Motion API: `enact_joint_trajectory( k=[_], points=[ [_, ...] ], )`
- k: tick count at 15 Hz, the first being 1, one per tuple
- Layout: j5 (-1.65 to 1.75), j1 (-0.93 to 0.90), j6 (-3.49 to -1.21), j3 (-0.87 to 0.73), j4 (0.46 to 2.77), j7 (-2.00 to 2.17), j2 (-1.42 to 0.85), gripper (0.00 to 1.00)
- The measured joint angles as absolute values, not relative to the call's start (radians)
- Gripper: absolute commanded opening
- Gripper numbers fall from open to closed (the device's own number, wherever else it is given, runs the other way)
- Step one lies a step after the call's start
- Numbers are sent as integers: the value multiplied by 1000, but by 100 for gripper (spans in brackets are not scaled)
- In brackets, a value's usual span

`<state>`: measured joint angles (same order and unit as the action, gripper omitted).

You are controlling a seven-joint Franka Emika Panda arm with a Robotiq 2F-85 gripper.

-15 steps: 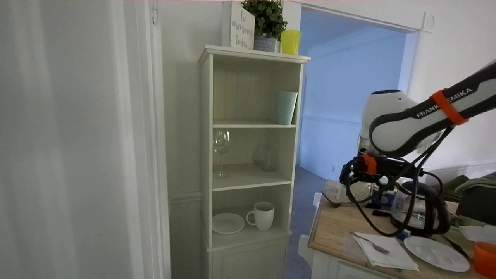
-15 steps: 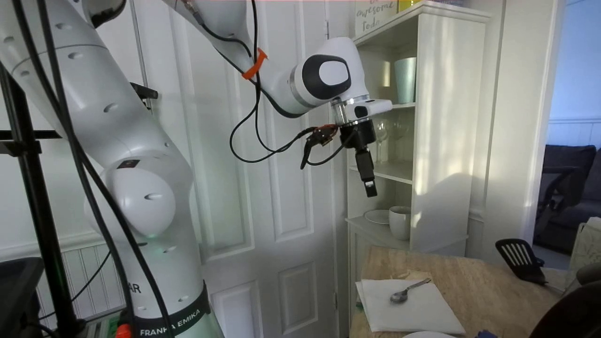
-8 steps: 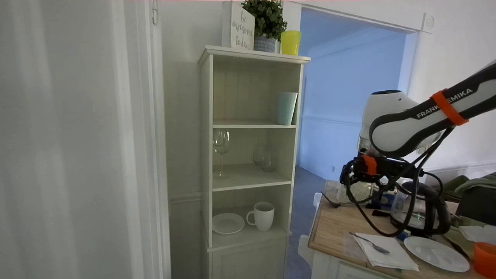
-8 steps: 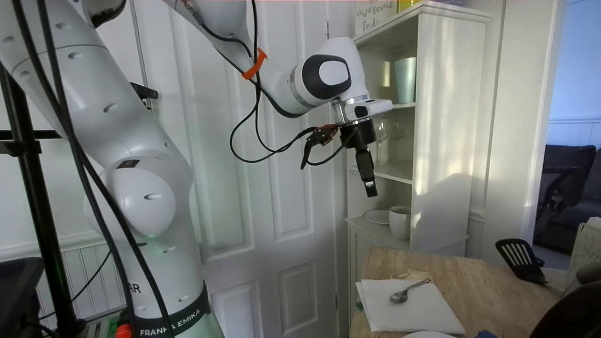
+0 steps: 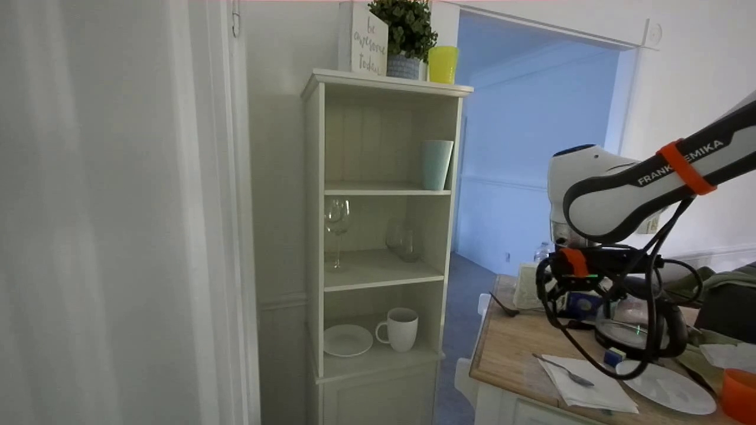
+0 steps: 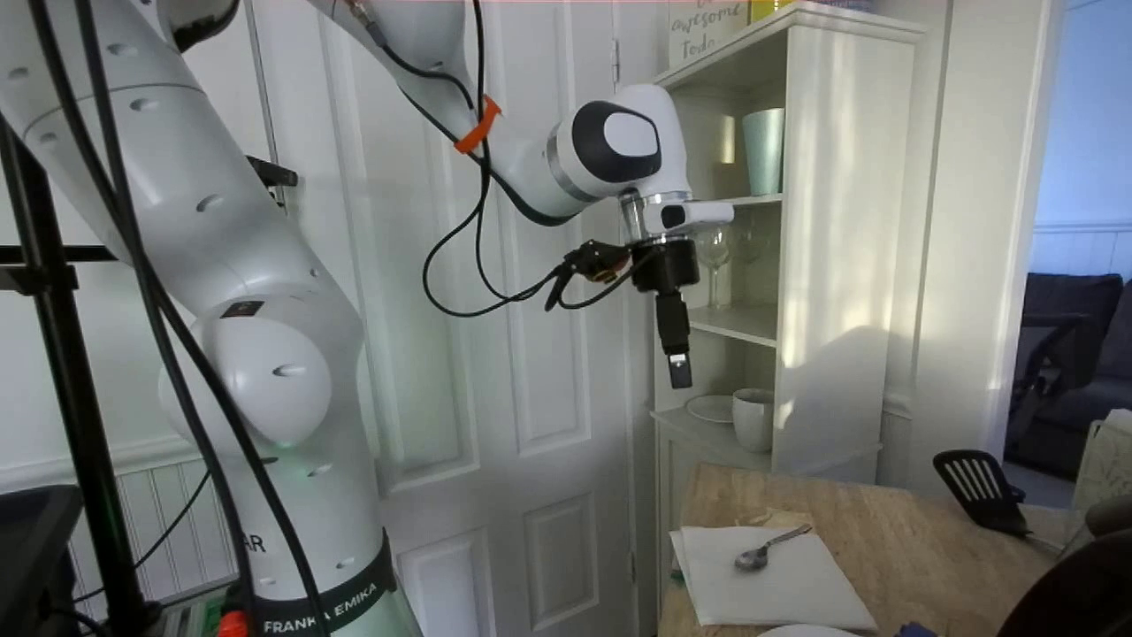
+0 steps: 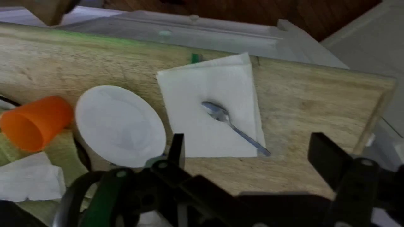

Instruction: Pick up the white plate on the table and place it in the bottom shelf of the cabinet

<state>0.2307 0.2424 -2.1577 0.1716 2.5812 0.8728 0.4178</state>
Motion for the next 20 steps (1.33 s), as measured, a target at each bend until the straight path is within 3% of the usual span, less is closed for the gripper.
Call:
enact_joint_trajectory(
  k=[4,20],
  points=[
    [342,243,-2034,164,2582,892,396,100],
    [932,246,-2214,-37,2691,1000,156,100]
  ],
)
